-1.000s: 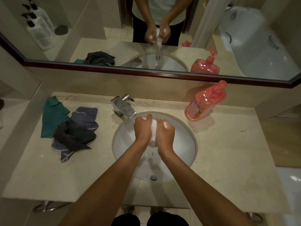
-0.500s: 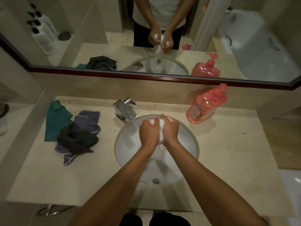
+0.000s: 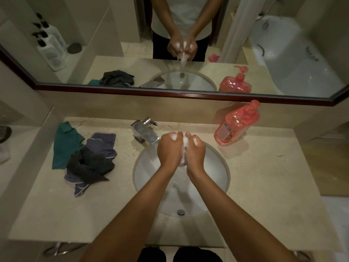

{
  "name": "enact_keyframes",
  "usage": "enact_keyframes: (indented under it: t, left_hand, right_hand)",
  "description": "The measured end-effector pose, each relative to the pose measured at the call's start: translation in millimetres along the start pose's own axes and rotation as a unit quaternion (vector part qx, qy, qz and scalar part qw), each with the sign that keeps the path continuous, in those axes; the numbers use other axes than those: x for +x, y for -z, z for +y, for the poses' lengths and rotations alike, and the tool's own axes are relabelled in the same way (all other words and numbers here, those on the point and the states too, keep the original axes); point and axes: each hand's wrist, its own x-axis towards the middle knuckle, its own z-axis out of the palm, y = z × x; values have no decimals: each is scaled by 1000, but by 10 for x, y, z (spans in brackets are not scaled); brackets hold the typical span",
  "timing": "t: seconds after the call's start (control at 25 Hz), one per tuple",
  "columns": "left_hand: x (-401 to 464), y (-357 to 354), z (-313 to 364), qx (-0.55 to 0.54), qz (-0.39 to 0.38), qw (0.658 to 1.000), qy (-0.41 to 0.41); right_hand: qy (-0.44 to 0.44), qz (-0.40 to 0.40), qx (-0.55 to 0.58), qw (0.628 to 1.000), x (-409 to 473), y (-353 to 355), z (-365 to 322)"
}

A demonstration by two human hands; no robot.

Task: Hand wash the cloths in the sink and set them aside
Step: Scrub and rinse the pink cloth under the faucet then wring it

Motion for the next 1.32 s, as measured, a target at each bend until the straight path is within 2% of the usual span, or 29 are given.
enact_keyframes:
  t: [0.12,0.2,0.28,0.36,0.48,0.6,0.68,0.84,0.92,1.04,1.2,1.32]
  left_hand:
    - [73,86,85,-22,-15,999,22]
    - [-102,8,85,45,-23,998,-38]
    - [-222,-62,73,86,5,992,-92]
    - [-142,-41,68,59,18,995,-80]
    - [-16,26,113,-1,-7,1000,-4]
    - [-214,-76,139,54,-3,996,-68]
    - [-248,-73,179,26,14,996,-86]
    - [4,112,232,-61,-1,998,-3]
    - [-139,98,224,-41,-38,998,8]
    - [-360,18,197,-12,-35,998,-47]
    - [-50,185,395,-65,2,998,3]
    - [-237,180,463,-39,-11,997,-59]
  right_hand:
    - [38,-20,0,999,-157,1,93]
    - [5,9,11,1000,7,23,-39]
    - [-12,6,14,1000,120,57,-163]
    - [18,-7,-13,1000,32,71,-100]
    - [56,-31,-16,998,-175,94,42]
    - [26,-6,-1,1000,53,112,-201]
    - [14,-26,26,999,92,120,-300]
    - [79,-61,-4,995,-212,136,-91]
    - [45,-27,32,998,-165,151,-182]
    - [-32,-6,70,997,-21,220,-377]
    - [38,-54,50,997,-343,205,-177]
    - [50,-7,50,998,-253,168,-353]
